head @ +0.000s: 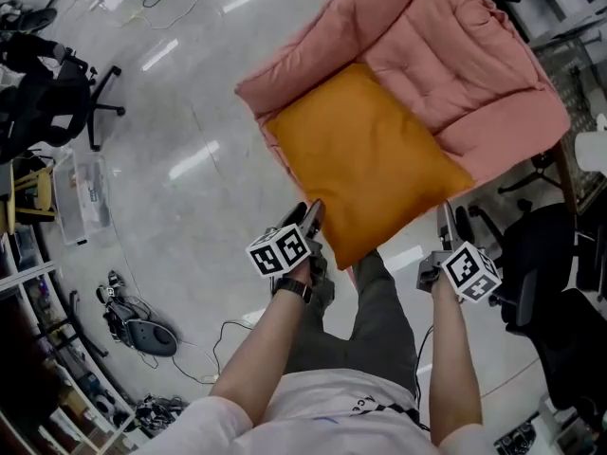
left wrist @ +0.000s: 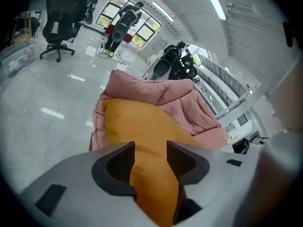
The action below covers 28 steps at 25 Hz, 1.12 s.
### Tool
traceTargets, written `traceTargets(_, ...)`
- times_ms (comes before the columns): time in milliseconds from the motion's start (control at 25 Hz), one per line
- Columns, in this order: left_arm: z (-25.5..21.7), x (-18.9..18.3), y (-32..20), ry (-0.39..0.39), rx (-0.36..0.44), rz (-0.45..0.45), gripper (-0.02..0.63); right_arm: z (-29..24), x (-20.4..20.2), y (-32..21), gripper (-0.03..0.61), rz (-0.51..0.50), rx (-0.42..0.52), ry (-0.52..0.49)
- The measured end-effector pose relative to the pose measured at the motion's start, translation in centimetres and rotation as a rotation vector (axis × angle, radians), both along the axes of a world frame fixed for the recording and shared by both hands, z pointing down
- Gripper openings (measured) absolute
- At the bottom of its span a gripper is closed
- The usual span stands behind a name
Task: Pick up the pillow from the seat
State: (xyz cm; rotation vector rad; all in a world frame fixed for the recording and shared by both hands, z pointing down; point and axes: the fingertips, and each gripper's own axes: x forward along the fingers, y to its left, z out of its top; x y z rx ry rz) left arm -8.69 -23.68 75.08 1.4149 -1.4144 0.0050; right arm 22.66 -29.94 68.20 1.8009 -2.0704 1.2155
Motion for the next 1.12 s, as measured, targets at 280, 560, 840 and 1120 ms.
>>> traceTargets(280, 7.5, -2.4, -0.7, 0.140, -0.058, -0.177, 0.273, 4.9, 2.2, -1.7, 0.292, 0.150, -0.011, -0.002)
traceTargets(560, 11.9, -2.9, -1.3, 0.215, -0.086, -0.258, 0.304, 7.4, 1.6, -3.6, 0.322, 0.191, -0.014, -0.075)
traceTargets(840, 13.9, -1.2, -3.0, 0.356, -0.080, -0.160, 0.304, 9.1, 0.7, -4.8, 0.315, 0.149, -0.086, -0.147)
traceTargets(1120, 13.5, -0.8, -4.0, 0.347, -0.078, -0.088, 0.175, 7.8, -1.6, -5.2, 0.103, -0.011, -0.046, -0.061)
